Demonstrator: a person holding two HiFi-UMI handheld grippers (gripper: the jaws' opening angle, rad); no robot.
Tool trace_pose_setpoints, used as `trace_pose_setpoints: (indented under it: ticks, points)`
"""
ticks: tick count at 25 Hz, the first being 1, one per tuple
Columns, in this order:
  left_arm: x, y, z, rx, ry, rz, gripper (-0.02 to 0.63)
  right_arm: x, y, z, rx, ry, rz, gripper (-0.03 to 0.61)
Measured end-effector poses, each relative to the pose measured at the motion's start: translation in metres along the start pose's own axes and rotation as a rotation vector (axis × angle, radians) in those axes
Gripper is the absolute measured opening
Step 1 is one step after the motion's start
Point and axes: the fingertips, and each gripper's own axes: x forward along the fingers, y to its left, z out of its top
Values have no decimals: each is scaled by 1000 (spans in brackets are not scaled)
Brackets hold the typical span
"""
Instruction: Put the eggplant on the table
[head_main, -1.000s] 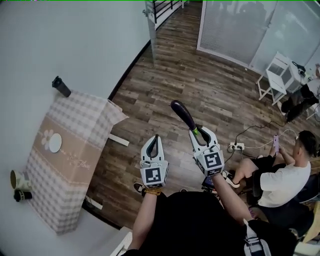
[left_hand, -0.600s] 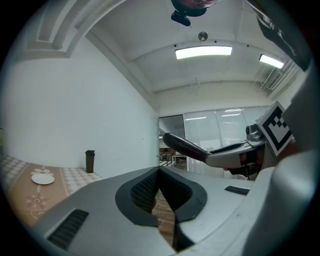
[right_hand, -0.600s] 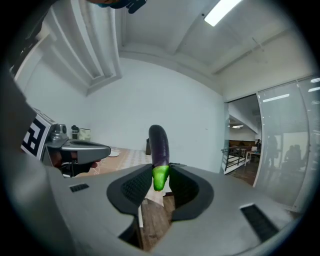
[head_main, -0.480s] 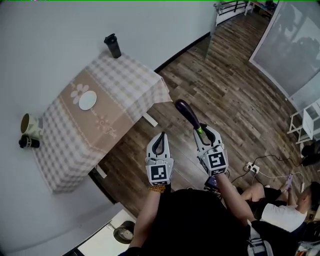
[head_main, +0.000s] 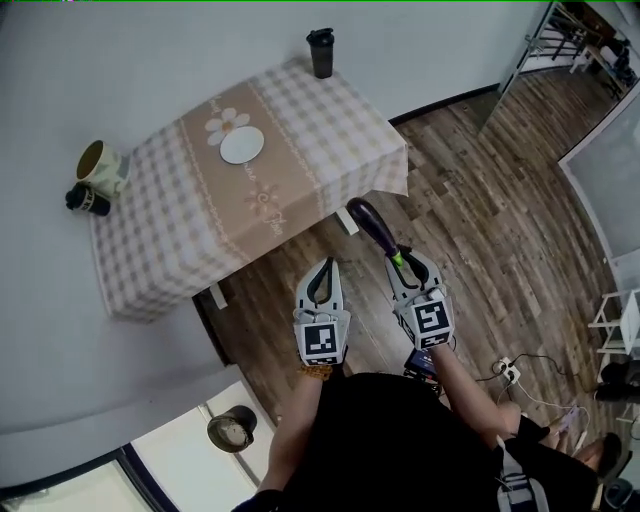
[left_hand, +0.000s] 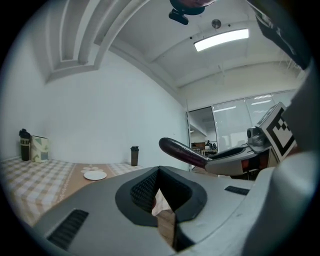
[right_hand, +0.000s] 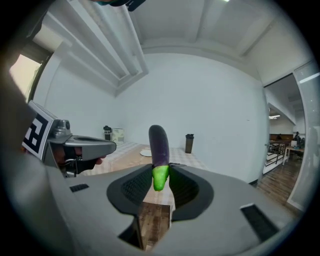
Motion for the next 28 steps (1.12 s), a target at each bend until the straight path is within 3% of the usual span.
trace_pose_setpoints:
  ticks: [10,17,21,28]
  points:
    - [-46,57,-5,-13,12,152,3,32,70,-8,-23,37,170,114]
    - [-38,118,-10,-41,1,232,3,85,95,4,-70,44,233,114]
    - [-33,154,25,-48,-30,253,3,105,103,46,-107,31,241,114]
    - [-5,225,34,-35,-98,245,3,173,107,86,-172,-31,185,114]
